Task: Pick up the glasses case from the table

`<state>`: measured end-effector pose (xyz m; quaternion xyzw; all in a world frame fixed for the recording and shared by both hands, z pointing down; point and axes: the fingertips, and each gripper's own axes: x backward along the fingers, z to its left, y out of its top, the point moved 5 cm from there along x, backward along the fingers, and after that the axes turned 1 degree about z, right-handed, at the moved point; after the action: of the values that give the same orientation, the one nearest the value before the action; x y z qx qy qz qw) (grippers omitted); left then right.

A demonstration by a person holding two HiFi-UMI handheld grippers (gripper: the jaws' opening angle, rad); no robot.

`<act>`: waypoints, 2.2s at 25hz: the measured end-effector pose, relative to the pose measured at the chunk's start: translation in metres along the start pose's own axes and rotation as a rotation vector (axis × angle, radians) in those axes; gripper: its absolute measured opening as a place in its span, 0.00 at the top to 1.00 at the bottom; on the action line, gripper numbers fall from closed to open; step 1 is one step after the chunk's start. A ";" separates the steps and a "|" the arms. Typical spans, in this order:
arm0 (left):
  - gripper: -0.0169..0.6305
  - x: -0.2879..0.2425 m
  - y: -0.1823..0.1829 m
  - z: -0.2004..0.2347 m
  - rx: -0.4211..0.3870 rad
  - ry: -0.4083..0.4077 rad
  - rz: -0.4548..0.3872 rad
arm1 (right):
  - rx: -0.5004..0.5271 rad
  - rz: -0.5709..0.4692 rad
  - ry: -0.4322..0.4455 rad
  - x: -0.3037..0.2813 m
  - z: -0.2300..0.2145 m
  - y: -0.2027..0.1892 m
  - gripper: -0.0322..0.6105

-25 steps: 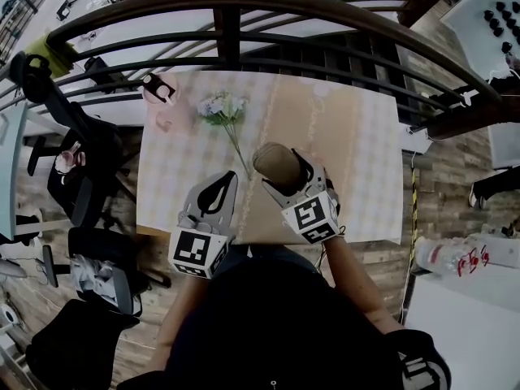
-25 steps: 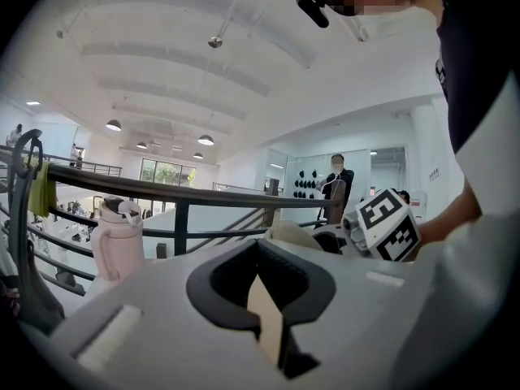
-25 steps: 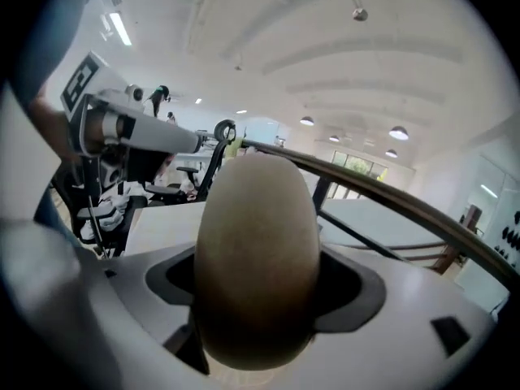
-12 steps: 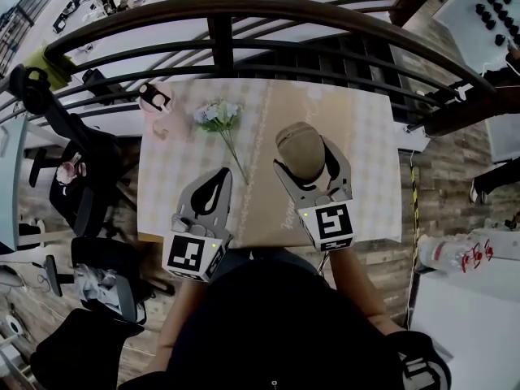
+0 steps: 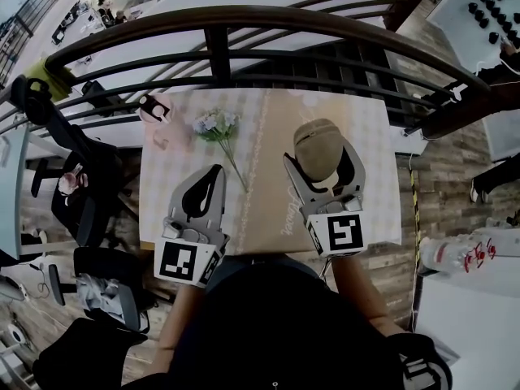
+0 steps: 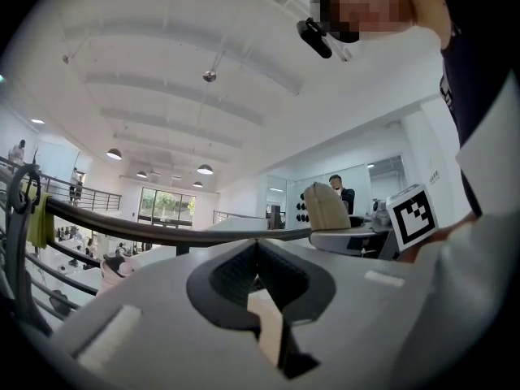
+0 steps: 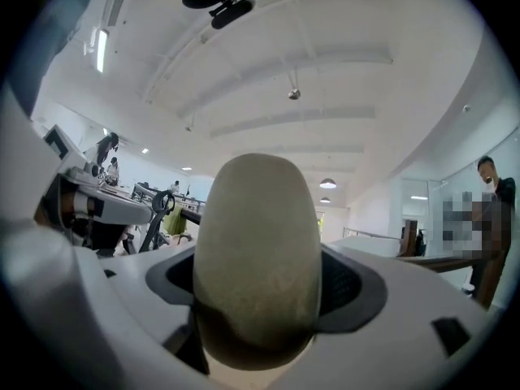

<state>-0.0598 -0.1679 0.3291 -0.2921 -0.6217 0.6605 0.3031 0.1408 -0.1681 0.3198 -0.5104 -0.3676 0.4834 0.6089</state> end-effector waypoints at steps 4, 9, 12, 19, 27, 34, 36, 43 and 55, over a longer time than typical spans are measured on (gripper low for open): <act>0.96 0.001 0.009 0.001 -0.015 0.012 -0.017 | -0.010 -0.051 -0.019 0.004 -0.002 0.017 0.37; 0.96 0.001 0.020 -0.001 -0.027 0.012 -0.042 | -0.031 -0.118 -0.029 0.011 -0.004 0.031 0.37; 0.96 0.002 0.025 -0.002 -0.034 0.010 -0.053 | -0.047 -0.148 -0.038 0.016 -0.004 0.037 0.37; 0.96 0.003 0.036 -0.006 -0.057 0.011 -0.079 | -0.061 -0.202 -0.058 0.023 -0.008 0.049 0.37; 0.96 -0.001 0.041 -0.015 -0.078 -0.015 -0.099 | -0.092 -0.210 -0.063 0.026 -0.011 0.047 0.37; 0.96 -0.002 0.038 -0.019 -0.075 -0.013 -0.075 | -0.095 -0.200 -0.073 0.028 -0.014 0.045 0.37; 0.96 -0.001 0.037 -0.019 -0.073 -0.014 -0.075 | -0.092 -0.202 -0.072 0.029 -0.012 0.044 0.37; 0.96 0.001 0.033 -0.018 -0.066 -0.009 -0.067 | -0.101 -0.176 -0.057 0.031 -0.005 0.036 0.37; 0.96 0.000 0.031 -0.022 -0.069 -0.022 -0.062 | -0.113 -0.166 -0.059 0.035 -0.006 0.033 0.37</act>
<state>-0.0441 -0.1553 0.2971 -0.2760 -0.6562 0.6320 0.3063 0.1481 -0.1359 0.2846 -0.4972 -0.4529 0.4247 0.6061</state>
